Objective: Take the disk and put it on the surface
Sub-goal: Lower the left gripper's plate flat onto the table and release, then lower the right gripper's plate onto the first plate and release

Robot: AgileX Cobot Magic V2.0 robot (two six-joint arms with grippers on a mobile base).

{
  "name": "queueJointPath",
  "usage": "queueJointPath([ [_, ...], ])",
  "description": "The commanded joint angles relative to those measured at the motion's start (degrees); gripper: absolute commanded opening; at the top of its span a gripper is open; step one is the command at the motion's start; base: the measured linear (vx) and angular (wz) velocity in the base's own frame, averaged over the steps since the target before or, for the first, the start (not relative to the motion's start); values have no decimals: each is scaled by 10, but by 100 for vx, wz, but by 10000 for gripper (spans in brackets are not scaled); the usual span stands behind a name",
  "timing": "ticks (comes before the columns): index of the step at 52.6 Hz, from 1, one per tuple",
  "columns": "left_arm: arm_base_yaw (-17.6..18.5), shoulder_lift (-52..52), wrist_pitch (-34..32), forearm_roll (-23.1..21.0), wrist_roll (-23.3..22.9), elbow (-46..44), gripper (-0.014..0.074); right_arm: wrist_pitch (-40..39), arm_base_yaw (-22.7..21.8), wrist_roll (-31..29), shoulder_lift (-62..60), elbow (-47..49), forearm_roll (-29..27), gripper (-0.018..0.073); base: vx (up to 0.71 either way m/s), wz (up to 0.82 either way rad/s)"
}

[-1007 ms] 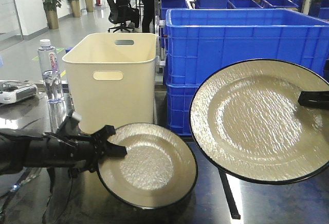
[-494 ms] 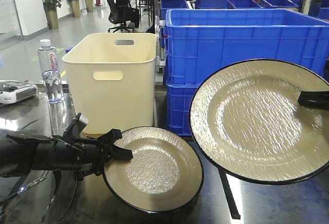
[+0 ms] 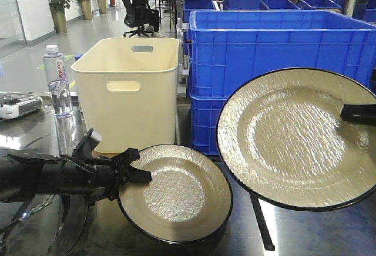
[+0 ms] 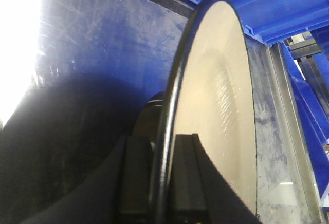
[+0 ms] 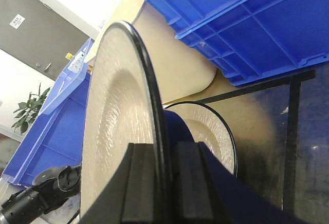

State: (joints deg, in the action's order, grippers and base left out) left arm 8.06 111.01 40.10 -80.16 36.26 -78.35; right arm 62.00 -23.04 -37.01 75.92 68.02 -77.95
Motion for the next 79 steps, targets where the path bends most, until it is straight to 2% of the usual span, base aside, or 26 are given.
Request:
queueJointPath([
  [1,1,-37,16,-37,1,-20,240,-1,-1,1,-19,18,-83,-9,0,0],
  [13,1,-37,14,-31,1,-20,444,-1,-1,1,-19,18,-83,-9,0,0],
  [24,1,-37,4,22,1,-20,506,-2,-1,1,-19,18,-84,-9,0,0],
  [29,-1,-37,4,83,9,-20,506,-2,-1,1,-19,18,-84,-9,0,0],
  [30,-1,-39,4,168,16,-20,505,-2,-1,1,-19,18,-84,-9,0,0],
  [32,-1,-40,3,210,16,-20,505,-2,-1,1,-19,18,-84,-9,0,0],
  [38,-1,-46,3,277,15,-20,505,-2,-1,1,-19,18,-84,-9,0,0],
  [54,-2,-113,-20,294,18,-20,505,-4,-1,-1,-19,18,-78,-9,0,0],
  [57,-2,-138,-19,306,30,-20,500,-4,-1,-5,-19,18,-76,-9,0,0],
  [63,-2,-192,-16,336,40,-20,445,-4,-1,-20,-19,18,-75,-9,0,0],
  [67,-2,-235,-12,349,39,-20,344,-6,-1,-25,-17,18,-75,-9,0,0],
  [70,-2,-270,-5,352,39,-20,237,-10,4,-25,-14,18,-76,-9,0,0],
  [76,-2,-335,10,365,39,-20,-12,-37,54,-25,5,18,-67,-9,0,0],
  [79,-2,-360,16,367,39,-20,-11,-63,98,-25,20,18,-56,-9,0,0],
])
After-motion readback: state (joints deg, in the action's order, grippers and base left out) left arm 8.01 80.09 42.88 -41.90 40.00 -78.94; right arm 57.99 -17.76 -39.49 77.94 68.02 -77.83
